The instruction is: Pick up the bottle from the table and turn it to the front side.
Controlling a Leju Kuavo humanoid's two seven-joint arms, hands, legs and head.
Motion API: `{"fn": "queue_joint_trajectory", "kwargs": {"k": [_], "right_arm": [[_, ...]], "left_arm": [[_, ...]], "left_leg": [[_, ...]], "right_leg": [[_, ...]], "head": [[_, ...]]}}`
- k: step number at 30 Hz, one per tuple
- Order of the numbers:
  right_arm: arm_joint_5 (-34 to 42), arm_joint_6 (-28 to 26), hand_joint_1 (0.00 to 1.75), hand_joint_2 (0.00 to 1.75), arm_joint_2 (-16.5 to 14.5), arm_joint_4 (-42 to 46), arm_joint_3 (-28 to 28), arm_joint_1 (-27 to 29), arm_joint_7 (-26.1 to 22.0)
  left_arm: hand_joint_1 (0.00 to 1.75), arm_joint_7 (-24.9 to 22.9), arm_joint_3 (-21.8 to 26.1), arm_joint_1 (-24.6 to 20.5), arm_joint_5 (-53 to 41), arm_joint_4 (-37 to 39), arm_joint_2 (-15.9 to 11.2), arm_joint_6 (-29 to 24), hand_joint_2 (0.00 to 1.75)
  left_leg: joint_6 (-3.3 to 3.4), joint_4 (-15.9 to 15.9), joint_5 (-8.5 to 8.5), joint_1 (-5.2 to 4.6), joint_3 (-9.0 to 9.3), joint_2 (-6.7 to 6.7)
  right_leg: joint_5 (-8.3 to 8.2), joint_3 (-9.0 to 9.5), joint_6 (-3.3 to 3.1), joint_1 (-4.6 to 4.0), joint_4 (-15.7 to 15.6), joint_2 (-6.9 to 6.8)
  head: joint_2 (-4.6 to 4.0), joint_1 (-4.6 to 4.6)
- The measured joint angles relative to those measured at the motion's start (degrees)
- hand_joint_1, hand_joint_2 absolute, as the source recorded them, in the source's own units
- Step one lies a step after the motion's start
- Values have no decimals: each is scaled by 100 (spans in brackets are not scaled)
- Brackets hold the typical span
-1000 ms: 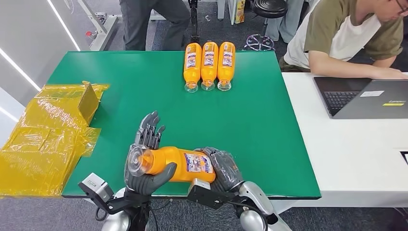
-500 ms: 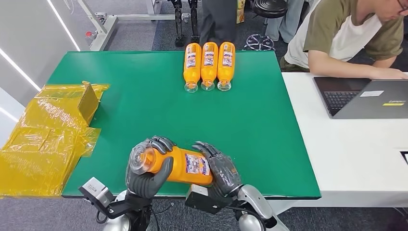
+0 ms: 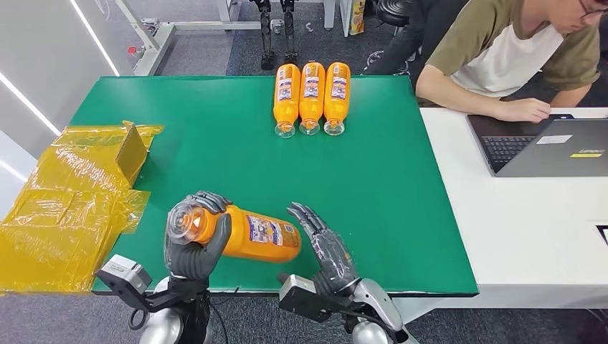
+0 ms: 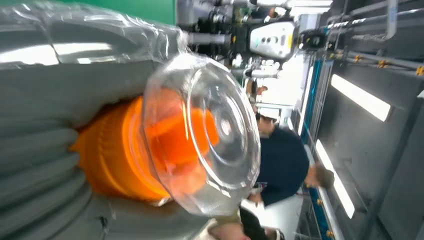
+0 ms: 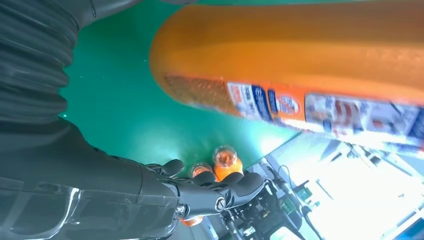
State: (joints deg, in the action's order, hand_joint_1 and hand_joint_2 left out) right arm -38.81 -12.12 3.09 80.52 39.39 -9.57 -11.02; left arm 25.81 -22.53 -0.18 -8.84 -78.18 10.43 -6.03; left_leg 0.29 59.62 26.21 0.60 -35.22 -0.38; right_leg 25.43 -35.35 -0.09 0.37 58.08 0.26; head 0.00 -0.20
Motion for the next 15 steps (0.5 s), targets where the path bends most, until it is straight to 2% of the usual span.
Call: {"fn": "queue_joint_trajectory", "kwargs": {"k": [3,6,8,13,15], "right_arm": [[253,-148,0,175,-65,14,-3,3,-93],[368,-146,0,175,-130,78,-7,15,-68],[383,-108,0,175,-169,164,-18,53,-16],[340,83,0,175,-216,421,-39,159,25],[347,171,0,175,-233,486,-41,176,-30]], "left_arm": [[175,-147,126,-11,-518,-68,-63,-749,175],[175,-463,315,-17,-1267,-230,-213,-1092,175],[175,-859,418,-18,-2504,-329,-366,-1396,175],[175,-2164,663,-54,-6625,-353,-953,-2063,175],[175,-2428,724,-161,-7582,-164,-1251,-2100,175]], "left_leg": [[0,0,0,0,0,2],[0,-1,0,1,0,2],[-1,-2,0,2,1,3],[-1,-3,0,2,2,5],[-2,-4,0,2,2,3]], "right_leg": [[0,-1,0,0,0,3],[1,-1,-1,-1,1,3],[1,-1,-1,-1,2,4],[5,-3,-7,-2,2,6],[5,-3,-7,-2,3,3]], "head": [[0,0],[0,0],[0,0],[0,0],[0,0]]}}
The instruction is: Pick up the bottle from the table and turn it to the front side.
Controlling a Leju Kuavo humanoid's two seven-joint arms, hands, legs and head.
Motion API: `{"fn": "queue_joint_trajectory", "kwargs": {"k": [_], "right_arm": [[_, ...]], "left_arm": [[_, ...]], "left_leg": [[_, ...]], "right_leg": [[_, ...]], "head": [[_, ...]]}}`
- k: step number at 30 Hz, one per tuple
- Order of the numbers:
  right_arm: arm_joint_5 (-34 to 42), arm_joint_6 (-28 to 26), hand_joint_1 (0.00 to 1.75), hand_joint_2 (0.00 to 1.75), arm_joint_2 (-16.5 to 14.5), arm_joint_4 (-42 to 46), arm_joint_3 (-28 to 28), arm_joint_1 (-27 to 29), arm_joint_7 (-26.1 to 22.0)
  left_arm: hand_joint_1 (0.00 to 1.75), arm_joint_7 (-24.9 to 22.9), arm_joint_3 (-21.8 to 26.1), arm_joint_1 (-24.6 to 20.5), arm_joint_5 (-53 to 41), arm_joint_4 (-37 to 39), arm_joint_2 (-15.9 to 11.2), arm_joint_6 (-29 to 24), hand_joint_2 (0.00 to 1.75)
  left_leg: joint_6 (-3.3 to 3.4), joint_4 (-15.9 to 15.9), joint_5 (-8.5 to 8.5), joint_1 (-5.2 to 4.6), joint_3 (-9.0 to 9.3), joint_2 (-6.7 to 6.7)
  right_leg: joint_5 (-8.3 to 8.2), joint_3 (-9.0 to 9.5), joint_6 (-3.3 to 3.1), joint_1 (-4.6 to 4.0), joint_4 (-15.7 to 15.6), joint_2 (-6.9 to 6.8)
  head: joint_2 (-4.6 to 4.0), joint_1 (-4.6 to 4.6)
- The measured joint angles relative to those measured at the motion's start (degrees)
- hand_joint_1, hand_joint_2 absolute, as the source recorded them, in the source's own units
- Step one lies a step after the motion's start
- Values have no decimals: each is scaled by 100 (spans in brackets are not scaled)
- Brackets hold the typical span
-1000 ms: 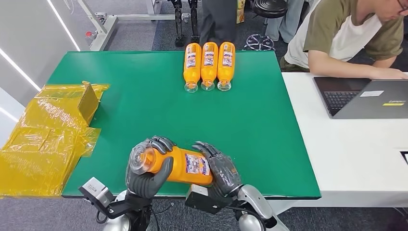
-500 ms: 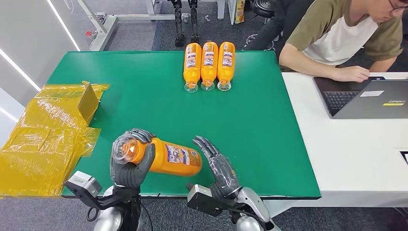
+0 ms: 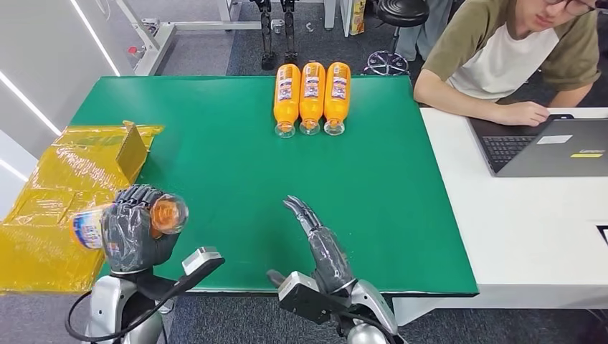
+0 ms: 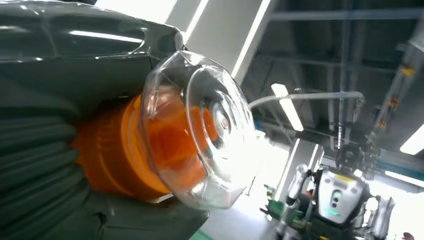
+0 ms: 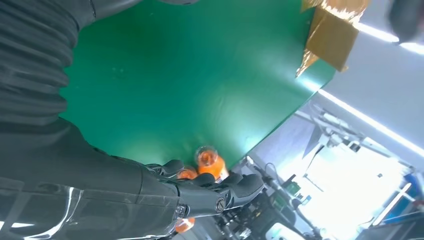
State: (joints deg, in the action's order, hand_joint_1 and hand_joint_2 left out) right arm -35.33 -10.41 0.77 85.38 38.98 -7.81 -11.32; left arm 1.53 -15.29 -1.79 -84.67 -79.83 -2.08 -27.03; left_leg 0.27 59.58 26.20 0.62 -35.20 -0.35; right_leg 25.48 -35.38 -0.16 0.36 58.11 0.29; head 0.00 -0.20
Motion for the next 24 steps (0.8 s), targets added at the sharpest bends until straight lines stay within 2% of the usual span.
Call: {"fn": "queue_joint_trajectory", "kwargs": {"k": [4,6,10,13,18,24], "right_arm": [[55,61,0,175,-54,95,-19,53,-197],[114,69,0,175,-73,127,-28,61,-308],[237,78,0,175,-94,195,-39,67,-466],[288,84,0,175,-123,246,-61,90,-492],[301,87,0,175,-181,321,-77,136,-446],[184,79,0,175,-239,460,-91,258,-316]], "left_arm": [[175,-244,-36,-388,-480,771,-629,9,175],[175,-138,-146,-653,-502,1239,-924,53,175],[175,635,-439,-1194,-515,2245,-1437,242,175],[175,1201,-716,-1655,-516,3034,-1712,416,175],[175,1512,-1183,-2342,-514,4136,-1901,516,175],[175,1402,-1651,-2902,-472,5007,-1834,591,175]], "left_leg": [[-5,-1,-3,0,2,10],[-8,-1,-7,1,2,11],[-15,0,-11,1,2,12],[-16,0,-11,1,1,13],[-16,0,-11,1,0,14],[-17,1,-10,0,-1,14]], "right_leg": [[-3,-2,-5,0,2,5],[-5,-3,-7,0,3,6],[-8,-5,-11,0,4,9],[-8,-7,-11,0,5,12],[-9,-10,-11,0,6,16],[-8,-12,-11,0,4,19]], "head": [[0,0],[0,-1],[0,-1],[0,-1],[0,-1],[0,-2]]}}
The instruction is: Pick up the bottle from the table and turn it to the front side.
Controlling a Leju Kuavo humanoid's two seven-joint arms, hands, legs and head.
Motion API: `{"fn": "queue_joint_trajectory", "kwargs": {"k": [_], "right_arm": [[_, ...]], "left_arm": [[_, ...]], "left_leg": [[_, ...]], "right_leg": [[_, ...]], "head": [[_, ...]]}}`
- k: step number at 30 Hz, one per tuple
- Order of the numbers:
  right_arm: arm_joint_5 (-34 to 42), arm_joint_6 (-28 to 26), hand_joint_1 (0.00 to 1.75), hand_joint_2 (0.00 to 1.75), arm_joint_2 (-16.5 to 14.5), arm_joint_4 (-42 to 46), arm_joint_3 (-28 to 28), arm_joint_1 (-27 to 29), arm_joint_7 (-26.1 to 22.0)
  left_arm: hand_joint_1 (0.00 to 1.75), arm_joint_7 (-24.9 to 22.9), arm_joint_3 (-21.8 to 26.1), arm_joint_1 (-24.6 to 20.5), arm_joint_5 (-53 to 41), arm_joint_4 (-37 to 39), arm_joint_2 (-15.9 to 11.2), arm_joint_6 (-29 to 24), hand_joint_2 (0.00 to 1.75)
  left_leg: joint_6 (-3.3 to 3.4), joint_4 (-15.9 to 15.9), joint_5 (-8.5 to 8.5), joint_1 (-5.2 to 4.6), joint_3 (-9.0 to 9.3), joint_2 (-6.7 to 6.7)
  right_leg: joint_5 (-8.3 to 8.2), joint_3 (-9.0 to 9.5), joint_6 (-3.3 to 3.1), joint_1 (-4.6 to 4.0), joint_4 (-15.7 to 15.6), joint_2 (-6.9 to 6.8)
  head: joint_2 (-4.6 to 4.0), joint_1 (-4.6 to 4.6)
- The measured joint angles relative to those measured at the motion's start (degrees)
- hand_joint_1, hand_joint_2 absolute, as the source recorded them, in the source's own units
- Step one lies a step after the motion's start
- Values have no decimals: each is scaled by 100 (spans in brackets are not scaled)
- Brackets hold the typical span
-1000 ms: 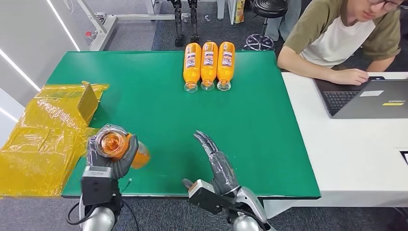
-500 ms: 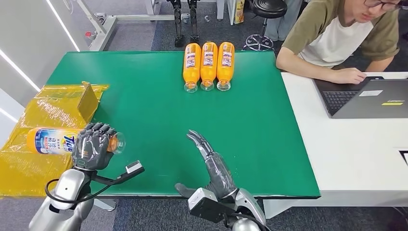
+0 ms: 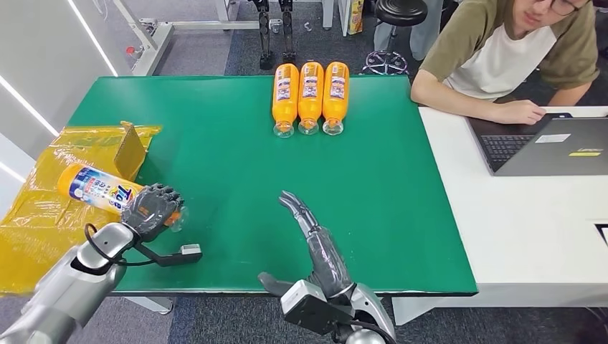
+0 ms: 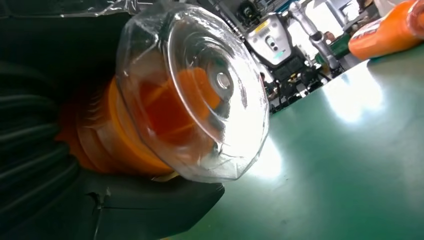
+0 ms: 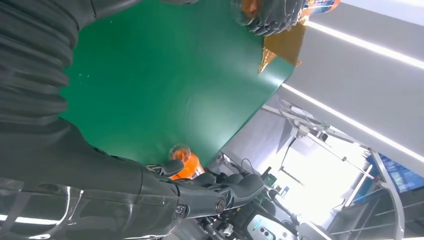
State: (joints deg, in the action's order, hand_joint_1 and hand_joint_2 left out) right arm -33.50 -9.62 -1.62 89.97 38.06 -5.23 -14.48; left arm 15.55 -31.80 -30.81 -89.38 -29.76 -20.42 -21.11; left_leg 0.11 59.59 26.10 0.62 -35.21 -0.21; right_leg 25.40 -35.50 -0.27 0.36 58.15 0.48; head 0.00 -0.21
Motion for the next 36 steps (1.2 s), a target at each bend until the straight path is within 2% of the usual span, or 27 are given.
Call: {"fn": "queue_joint_trajectory", "kwargs": {"k": [3,4,6,8,10,13,20,26,32,36], "right_arm": [[-61,0,0,175,-18,48,-15,52,32],[-81,0,0,175,-25,68,-26,75,42],[-121,0,0,175,-33,107,-54,125,47],[-169,0,0,175,-37,140,-83,175,54],[-199,0,0,175,-37,173,-116,224,66],[-251,5,0,175,-37,207,-154,272,93],[-292,72,0,175,-37,284,-226,350,110],[-397,128,0,175,-43,368,-280,437,115],[-484,126,0,175,-49,443,-368,509,128],[-481,98,0,175,-49,453,-411,534,158]], "left_arm": [[175,-38,-29,-89,104,176,99,98,175],[170,-45,-37,-122,180,251,147,189,175],[110,-57,-41,-175,387,397,252,413,175],[27,-77,-29,-192,606,511,337,635,175],[0,-98,27,-196,808,598,411,845,175],[0,-109,182,-200,1057,668,508,1015,175],[0,-55,539,-193,1373,694,661,1012,175],[0,678,920,-97,2085,591,778,990,175],[0,1270,1344,86,3042,-284,819,992,175],[0,1128,1550,452,3344,-1405,764,694,175]], "left_leg": [[0,0,0,0,0,0],[0,0,0,0,0,-1],[-1,0,1,0,-1,-1],[-2,0,1,0,-1,2],[-2,0,2,0,-1,4],[-2,-1,2,0,0,2],[-3,-1,2,0,1,2],[-3,0,2,0,0,3],[-3,-1,3,0,-1,3],[-7,-1,6,0,0,5]], "right_leg": [[0,0,0,0,-1,0],[0,1,0,0,-1,-1],[0,1,0,0,-1,-2],[0,1,0,0,-1,1],[0,0,0,0,-1,3],[0,1,0,0,-1,2],[0,2,0,0,0,2],[0,1,0,0,0,2],[0,1,0,0,0,2],[0,0,0,0,0,5]], "head": [[0,0],[0,0],[0,-1],[0,-1],[0,-1],[0,0],[0,1],[0,-1],[0,-1],[0,0]]}}
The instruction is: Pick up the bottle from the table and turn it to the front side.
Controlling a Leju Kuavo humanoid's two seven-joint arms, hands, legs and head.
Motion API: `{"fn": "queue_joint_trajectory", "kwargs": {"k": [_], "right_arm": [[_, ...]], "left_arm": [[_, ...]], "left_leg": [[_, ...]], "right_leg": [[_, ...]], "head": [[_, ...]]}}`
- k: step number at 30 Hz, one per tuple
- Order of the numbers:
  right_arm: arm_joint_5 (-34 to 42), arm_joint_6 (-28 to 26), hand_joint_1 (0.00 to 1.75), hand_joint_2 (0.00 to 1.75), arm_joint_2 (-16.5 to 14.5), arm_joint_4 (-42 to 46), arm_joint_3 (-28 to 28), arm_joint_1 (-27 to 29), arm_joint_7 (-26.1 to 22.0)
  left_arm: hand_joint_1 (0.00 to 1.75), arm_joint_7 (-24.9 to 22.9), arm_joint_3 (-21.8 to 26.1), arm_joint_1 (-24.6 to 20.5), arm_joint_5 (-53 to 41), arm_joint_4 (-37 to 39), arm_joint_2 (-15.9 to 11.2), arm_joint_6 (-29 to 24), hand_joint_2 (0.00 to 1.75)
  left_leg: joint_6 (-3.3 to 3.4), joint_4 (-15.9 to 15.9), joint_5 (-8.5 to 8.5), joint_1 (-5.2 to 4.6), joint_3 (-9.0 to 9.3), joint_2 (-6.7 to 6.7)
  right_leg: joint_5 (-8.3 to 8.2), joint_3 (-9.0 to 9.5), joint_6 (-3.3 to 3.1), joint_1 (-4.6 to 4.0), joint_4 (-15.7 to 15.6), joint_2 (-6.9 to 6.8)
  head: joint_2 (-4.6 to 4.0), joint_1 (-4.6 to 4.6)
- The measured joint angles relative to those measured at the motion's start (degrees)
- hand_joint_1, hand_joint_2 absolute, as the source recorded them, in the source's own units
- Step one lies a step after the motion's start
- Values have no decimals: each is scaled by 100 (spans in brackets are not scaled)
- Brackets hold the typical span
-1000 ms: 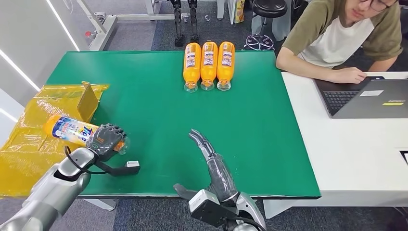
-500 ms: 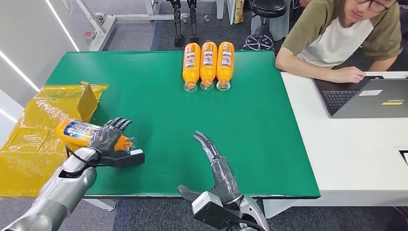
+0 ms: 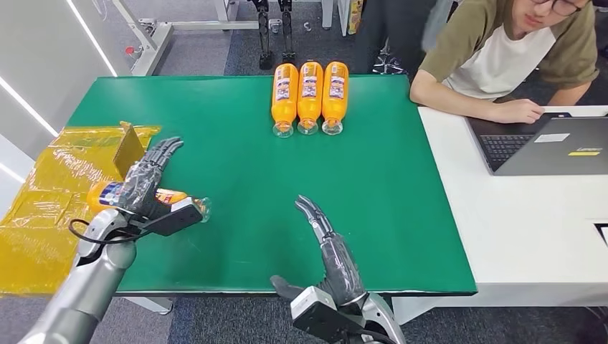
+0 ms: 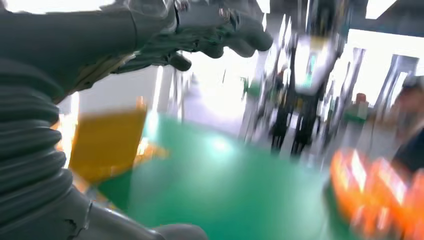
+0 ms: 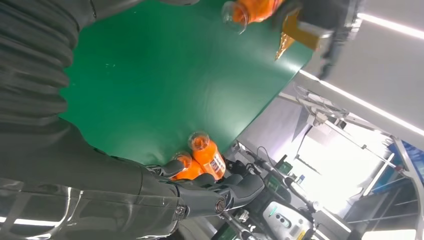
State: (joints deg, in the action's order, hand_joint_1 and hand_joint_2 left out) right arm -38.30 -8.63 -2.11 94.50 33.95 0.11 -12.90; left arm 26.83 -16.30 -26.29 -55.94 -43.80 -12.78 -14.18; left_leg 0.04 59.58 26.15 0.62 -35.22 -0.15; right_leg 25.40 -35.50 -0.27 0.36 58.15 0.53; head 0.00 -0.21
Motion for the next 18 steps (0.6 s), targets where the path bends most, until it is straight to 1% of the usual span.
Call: {"fn": "queue_joint_trajectory", "kwargs": {"k": [3,5,7,9,12,15,16,18], "right_arm": [[5,-53,0,175,8,23,-31,43,26],[7,-86,0,175,13,33,-50,78,34],[25,-109,0,175,14,33,-63,110,41],[74,-126,0,175,14,31,-67,134,39],[187,-194,0,175,14,6,-67,145,-9],[332,-385,0,175,13,-55,-67,144,-103],[379,-471,0,175,13,-75,-67,144,-127],[471,-641,0,175,12,-98,-67,144,-164]], "left_arm": [[0,-109,210,322,209,-991,-31,-235,175],[0,-45,364,539,427,-1638,-31,-375,175],[0,187,504,770,854,-2246,2,-520,175],[0,523,608,1017,1501,-2802,100,-619,175],[0,928,655,1419,2501,-3499,402,-705,175],[0,1153,592,1832,3249,-4004,860,-836,175],[0,1202,525,1956,3312,-4134,1004,-941,175],[0,1235,301,2160,3101,-4327,1237,-1180,175]], "left_leg": [[-2,0,1,0,-1,0],[-2,-1,3,1,-1,0],[-3,-1,4,0,0,2],[-3,-1,6,0,0,2],[3,-1,10,-1,0,0],[10,1,15,-4,0,1],[12,1,16,-5,0,0],[14,2,18,-5,-1,-2]], "right_leg": [[1,0,0,0,0,0],[2,0,0,0,0,0],[3,0,0,0,-1,0],[5,0,0,0,-2,0],[7,3,2,1,-5,-2],[8,4,4,3,-8,-2],[8,5,5,3,-9,-3],[10,7,7,3,-10,-5]], "head": [[0,0],[0,0],[0,0],[0,0],[0,-1],[0,0],[0,0],[0,-1]]}}
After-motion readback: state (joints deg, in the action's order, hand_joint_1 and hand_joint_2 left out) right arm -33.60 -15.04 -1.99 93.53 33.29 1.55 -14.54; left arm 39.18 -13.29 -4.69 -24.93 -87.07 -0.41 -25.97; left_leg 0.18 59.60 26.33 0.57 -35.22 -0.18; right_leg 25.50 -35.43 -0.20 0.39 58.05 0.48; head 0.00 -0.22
